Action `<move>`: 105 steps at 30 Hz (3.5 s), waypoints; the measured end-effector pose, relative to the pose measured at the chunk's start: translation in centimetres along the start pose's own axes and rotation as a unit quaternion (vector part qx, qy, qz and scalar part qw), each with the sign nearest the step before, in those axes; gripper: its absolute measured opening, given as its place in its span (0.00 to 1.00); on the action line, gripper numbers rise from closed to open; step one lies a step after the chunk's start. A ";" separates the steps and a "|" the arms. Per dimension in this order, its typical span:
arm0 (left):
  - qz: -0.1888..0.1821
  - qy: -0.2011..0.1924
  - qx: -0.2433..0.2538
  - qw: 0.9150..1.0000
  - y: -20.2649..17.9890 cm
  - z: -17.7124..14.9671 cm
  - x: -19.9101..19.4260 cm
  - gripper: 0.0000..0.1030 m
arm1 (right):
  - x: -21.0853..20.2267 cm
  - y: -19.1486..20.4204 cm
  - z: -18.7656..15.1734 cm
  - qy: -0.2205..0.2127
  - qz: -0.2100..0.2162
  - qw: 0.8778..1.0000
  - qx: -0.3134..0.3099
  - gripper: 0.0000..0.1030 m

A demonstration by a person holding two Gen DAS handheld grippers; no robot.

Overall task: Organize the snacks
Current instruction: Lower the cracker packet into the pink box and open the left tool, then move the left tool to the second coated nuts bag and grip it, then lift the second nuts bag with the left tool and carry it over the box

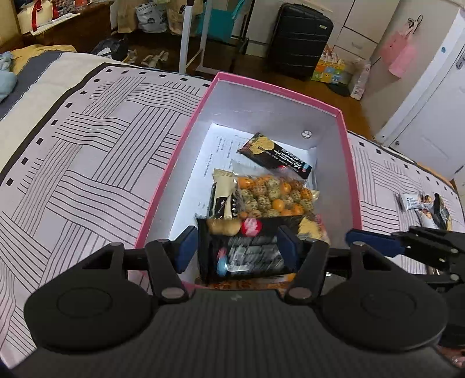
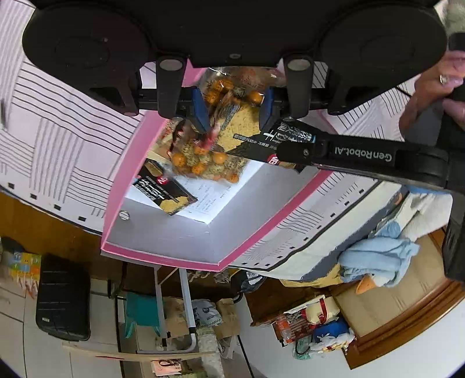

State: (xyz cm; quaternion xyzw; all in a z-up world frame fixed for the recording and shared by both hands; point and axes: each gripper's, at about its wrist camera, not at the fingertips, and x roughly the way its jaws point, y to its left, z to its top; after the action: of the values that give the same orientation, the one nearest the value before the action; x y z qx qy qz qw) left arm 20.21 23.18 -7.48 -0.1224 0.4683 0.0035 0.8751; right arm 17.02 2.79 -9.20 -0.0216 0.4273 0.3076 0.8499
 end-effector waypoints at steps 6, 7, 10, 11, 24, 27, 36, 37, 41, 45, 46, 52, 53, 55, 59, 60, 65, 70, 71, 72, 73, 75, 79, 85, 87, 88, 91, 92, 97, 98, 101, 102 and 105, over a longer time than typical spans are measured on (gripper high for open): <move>0.030 -0.022 0.005 0.999 -0.7 -0.4 -2.1 0.57 | -4.2 -0.7 -0.7 -0.015 -0.022 1.000 -0.005 0.43; 0.023 -0.020 0.005 1.000 -0.8 -0.4 -2.4 0.57 | -4.9 -0.8 -0.9 -0.016 -0.028 0.999 -0.006 0.44; 0.015 -0.020 0.016 1.000 -1.8 -0.9 -3.5 0.57 | -7.6 -1.4 -1.8 -0.019 -0.048 0.999 -0.010 0.44; 0.013 -0.021 0.022 0.999 -2.3 -1.1 -3.9 0.57 | -8.5 -1.6 -2.1 -0.019 -0.056 0.998 -0.010 0.44; -0.075 -0.040 0.124 0.989 -12.4 -3.1 -9.9 0.58 | -22.9 -6.8 -6.1 -0.073 -0.124 0.989 0.022 0.48; -0.096 -0.040 0.146 0.984 -15.3 -3.6 -10.3 0.58 | -25.0 -8.6 -7.4 -0.083 -0.134 0.987 0.043 0.52; -0.156 -0.015 0.200 0.967 -24.1 -4.7 -6.5 0.58 | -26.1 -15.6 -11.8 -0.075 -0.172 0.973 0.133 0.53; -0.162 -0.011 0.201 0.966 -24.9 -4.7 -5.7 0.58 | -25.7 -16.6 -12.4 -0.070 -0.177 0.971 0.147 0.53; -0.177 0.004 0.224 0.959 -28.3 -5.2 -2.3 0.58 | -24.3 -20.4 -14.8 -0.071 -0.179 0.961 0.198 0.53; -0.174 0.020 0.255 0.951 -31.6 -5.7 1.4 0.58 | -22.3 -22.0 -16.7 -0.083 -0.202 0.957 0.188 0.55; -0.180 0.024 0.258 0.949 -32.3 -5.7 2.3 0.58 | -21.9 -22.5 -16.9 -0.080 -0.206 0.959 0.179 0.59; -0.206 0.036 0.250 0.945 -35.4 -5.6 7.6 0.58 | -18.8 -24.2 -18.0 -0.035 -0.194 0.964 0.179 0.61; -0.209 0.036 0.254 0.944 -36.0 -5.7 8.5 0.58 | -18.3 -24.5 -18.0 -0.028 -0.190 0.963 0.187 0.61; -0.214 0.040 0.266 0.939 -36.8 -6.1 10.0 0.58 | -17.1 -25.1 -18.3 -0.020 -0.191 0.957 0.218 0.61; -0.226 0.047 0.278 0.932 -37.7 -6.6 12.7 0.58 | -15.1 -25.2 -18.7 -0.009 -0.159 0.955 0.251 0.61; -0.229 0.048 0.277 0.932 -37.7 -6.7 13.4 0.58 | -14.7 -25.1 -18.8 -0.010 -0.150 0.954 0.260 0.61; -0.246 0.073 0.280 0.925 -37.8 -6.9 15.7 0.49 | -12.7 -25.3 -18.9 0.017 -0.141 0.955 0.261 0.74; -0.286 0.112 0.254 0.917 -37.4 -6.2 16.8 0.35 | -11.6 -25.8 -18.8 0.018 -0.158 0.957 0.243 0.87; -0.289 0.115 0.253 0.916 -37.4 -6.2 16.9 0.33 | -11.3 -25.8 -18.8 0.018 -0.157 0.957 0.243 0.89; -0.293 0.118 0.255 0.914 -37.4 -6.3 16.9 0.33 | -11.0 -25.8 -18.9 0.016 -0.157 0.957 0.242 0.93; -0.294 0.121 0.258 0.912 -37.4 -6.4 16.8 0.33 | -10.7 -25.6 -18.9 0.016 -0.161 0.958 0.238 0.95; -0.297 0.135 0.268 0.907 -37.5 -6.8 16.5 0.33 | -10.4 -24.9 -18.8 0.018 -0.180 0.958 0.221 0.96; -0.291 0.178 0.284 0.896 -37.8 -7.4 15.7 0.34 | -10.5 -24.0 -18.7 0.042 -0.195 0.960 0.197 0.96; -0.309 0.253 0.270 0.876 -37.3 -8.4 15.0 0.37 | -12.4 -24.6 -19.3 0.054 -0.176 0.957 0.224 0.96; -0.305 0.257 0.265 0.878 -37.4 -9.0 15.3 0.39 | -12.6 -25.1 -19.4 0.048 -0.194 0.952 0.230 0.94; -0.296 0.247 0.268 0.883 -37.6 -9.3 15.4 0.41 | -12.5 -25.2 -19.4 0.047 -0.193 0.953 0.229 0.95; -0.295 0.196 0.270 0.895 -37.9 -10.0 15.3 0.42 | -11.6 -25.0 -19.4 0.051 -0.196 0.954 0.221 1.00; -0.297 0.187 0.263 0.899 -37.8 -10.1 15.5 0.42 | -11.2 -24.8 -19.5 0.054 -0.202 0.955 0.212 1.00; -0.308 0.204 0.207 0.906 -37.1 -10.1 15.9 0.41 | -11.0 -24.1 -19.7 0.052 -0.214 0.957 0.190 1.00; -0.305 0.202 0.209 0.907 -37.2 -10.1 15.5 0.41 | -11.2 -24.2 -19.7 0.050 -0.211 0.957 0.193 0.99; -0.299 0.195 0.213 0.910 -37.3 -10.3 14.1 0.42 | -12.2 -24.1 -19.4 0.040 -0.197 0.957 0.208 0.97; -0.299 0.195 0.215 0.909 -37.3 -10.2 13.7 0.43 | -12.6 -24.1 -19.4 0.036 -0.190 0.957 0.215 0.96; -0.300 0.200 0.214 0.908 -37.4 -9.6 12.6 0.48 | -13.8 -24.2 -19.2 0.021 -0.162 0.957 0.239 0.95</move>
State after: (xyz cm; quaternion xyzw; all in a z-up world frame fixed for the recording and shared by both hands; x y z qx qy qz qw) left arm 23.95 -16.55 -15.08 -0.0650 0.5640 -0.3841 0.7281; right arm 10.28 -29.58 -16.61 0.1067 0.4972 0.0539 0.8594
